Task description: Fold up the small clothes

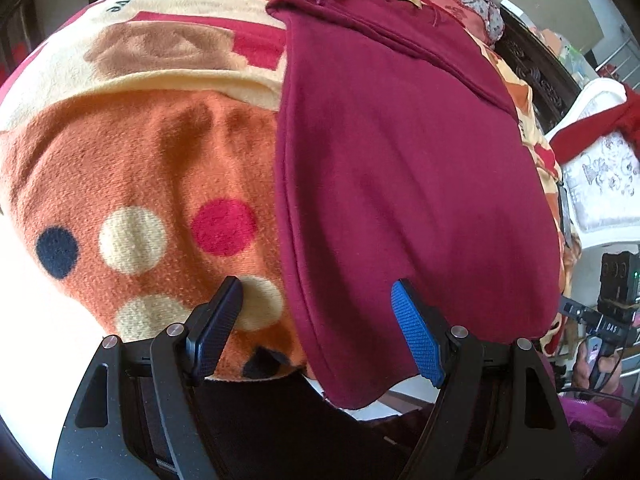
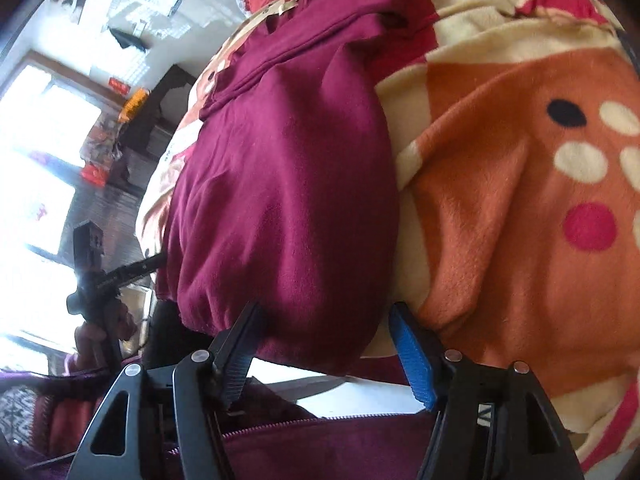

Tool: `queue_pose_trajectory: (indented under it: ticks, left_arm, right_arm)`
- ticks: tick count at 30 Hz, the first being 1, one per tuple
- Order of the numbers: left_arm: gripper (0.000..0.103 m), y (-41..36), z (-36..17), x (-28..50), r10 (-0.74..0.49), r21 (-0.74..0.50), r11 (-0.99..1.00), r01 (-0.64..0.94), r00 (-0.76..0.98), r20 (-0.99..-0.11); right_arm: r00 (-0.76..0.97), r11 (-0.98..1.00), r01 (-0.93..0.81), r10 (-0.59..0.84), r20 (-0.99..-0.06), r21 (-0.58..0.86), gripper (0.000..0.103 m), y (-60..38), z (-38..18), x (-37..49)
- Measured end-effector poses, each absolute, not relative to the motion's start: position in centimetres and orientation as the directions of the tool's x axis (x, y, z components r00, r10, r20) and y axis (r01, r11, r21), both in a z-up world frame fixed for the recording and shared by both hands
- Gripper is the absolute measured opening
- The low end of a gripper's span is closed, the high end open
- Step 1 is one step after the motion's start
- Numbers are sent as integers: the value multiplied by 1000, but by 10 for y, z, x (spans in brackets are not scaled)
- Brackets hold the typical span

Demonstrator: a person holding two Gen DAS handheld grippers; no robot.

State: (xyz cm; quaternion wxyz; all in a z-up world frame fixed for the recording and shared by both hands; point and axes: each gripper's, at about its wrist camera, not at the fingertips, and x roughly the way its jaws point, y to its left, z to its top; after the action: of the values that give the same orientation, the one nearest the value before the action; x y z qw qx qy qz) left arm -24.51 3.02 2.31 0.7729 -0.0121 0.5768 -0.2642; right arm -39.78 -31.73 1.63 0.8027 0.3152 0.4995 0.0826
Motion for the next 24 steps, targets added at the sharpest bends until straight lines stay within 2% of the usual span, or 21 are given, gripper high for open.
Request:
queue_pose_trajectory:
  ticks: [11, 12, 13, 14, 15, 16, 18, 22, 24]
  left_arm:
    - [81, 18, 21, -247, -415, -311, 847, 430, 170, -894]
    - [81, 17, 21, -247, -412, -308, 846, 434, 167, -896]
    - [80, 17, 21, -247, -414, -311, 843, 438, 163, -895]
    - [68, 16, 22, -247, -423, -318, 840, 440, 162, -891]
    - [49, 15, 22, -248, -426, -321, 839, 439, 164, -890]
    - [41, 16, 23, -248, -412, -305, 846, 437, 174, -894]
    - [12, 21, 25, -246, -423, -319, 846, 427, 176, -889]
    - [8, 34, 36, -240, -506, -420, 818, 394, 146, -850]
    - [8, 41, 50, -239, -532, -432, 803, 411, 167, -830]
  right_arm:
    - [519, 698, 198, 521, -677, 688, 65, -329, -3, -405]
    - [516, 703, 193, 521, -680, 685, 59, -327, -2, -404]
    - [508, 716, 167, 527, -681, 678, 44, -323, 1, -404]
    - [501, 731, 139, 530, -685, 668, 37, -319, 6, -405]
    - [498, 749, 107, 529, -687, 654, 28, -314, 11, -406]
    - [499, 756, 82, 533, -683, 650, 22, -311, 17, -408]
    - [508, 757, 52, 542, -670, 651, 20, -309, 27, -410]
    - [533, 784, 42, 507, -678, 619, 14, -309, 45, -410]
    - [574, 778, 11, 509, -641, 628, 14, -310, 64, -412]
